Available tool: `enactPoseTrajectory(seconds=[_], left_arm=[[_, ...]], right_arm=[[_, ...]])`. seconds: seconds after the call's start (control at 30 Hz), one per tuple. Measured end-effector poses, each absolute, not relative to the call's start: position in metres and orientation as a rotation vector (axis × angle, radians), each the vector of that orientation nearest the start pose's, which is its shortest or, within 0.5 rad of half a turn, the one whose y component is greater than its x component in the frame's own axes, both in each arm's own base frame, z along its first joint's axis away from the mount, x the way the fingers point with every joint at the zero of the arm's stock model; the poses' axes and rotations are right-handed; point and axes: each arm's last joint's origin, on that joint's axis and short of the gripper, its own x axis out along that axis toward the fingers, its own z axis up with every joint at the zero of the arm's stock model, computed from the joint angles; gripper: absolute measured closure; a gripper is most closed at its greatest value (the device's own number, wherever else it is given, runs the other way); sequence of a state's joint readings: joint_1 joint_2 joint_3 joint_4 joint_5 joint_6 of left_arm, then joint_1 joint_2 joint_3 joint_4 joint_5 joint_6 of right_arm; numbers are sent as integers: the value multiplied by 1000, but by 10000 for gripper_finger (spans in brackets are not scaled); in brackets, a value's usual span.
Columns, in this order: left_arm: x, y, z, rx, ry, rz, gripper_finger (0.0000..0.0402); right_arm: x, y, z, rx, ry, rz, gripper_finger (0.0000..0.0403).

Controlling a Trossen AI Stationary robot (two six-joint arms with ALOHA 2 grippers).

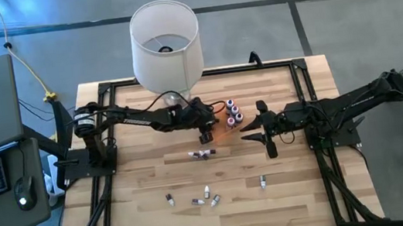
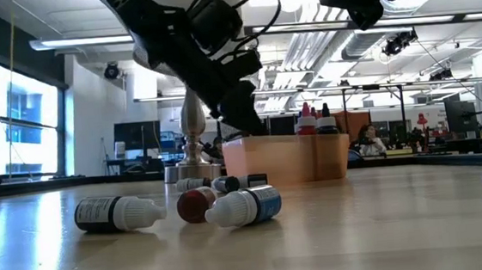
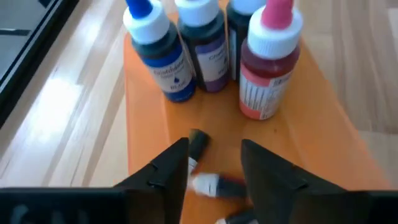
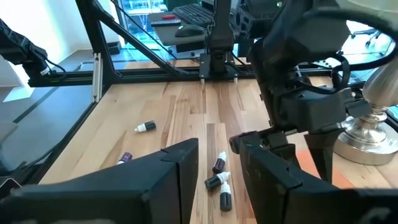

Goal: Pick & Place food coloring
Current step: Put the bottom small red food coloring bottle into the orange bin, then put the small red food coloring bottle into the orange bin

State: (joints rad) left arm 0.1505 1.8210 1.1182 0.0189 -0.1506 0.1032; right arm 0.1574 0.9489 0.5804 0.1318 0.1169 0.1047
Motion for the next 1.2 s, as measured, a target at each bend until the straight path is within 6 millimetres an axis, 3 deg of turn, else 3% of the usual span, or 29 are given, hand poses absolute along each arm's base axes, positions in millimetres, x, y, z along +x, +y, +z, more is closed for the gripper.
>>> enactPoseTrajectory(seconds=[0.2, 0.47, 0.63, 0.83, 0.9, 1.03, 1.2], left_arm=[[384, 62, 201, 56, 760, 235, 224], [362, 54, 257, -2, 1023, 58, 222], [327, 46, 300, -40, 1033, -8, 222], [290, 14, 322, 11, 972, 56, 222], [276, 0, 313, 41, 920, 72, 222], [257, -21, 267, 53, 768, 34, 222], [243, -29, 209, -2, 556, -123, 222]], right_arm=[[208, 30, 261, 69, 257, 27, 291], [207, 29, 259, 65, 282, 25, 291], [207, 29, 259, 68, 282, 25, 291], [207, 29, 258, 99, 293, 20, 291], [207, 29, 257, 100, 299, 20, 291], [207, 29, 257, 100, 299, 19, 291], [207, 29, 257, 92, 297, 21, 291]])
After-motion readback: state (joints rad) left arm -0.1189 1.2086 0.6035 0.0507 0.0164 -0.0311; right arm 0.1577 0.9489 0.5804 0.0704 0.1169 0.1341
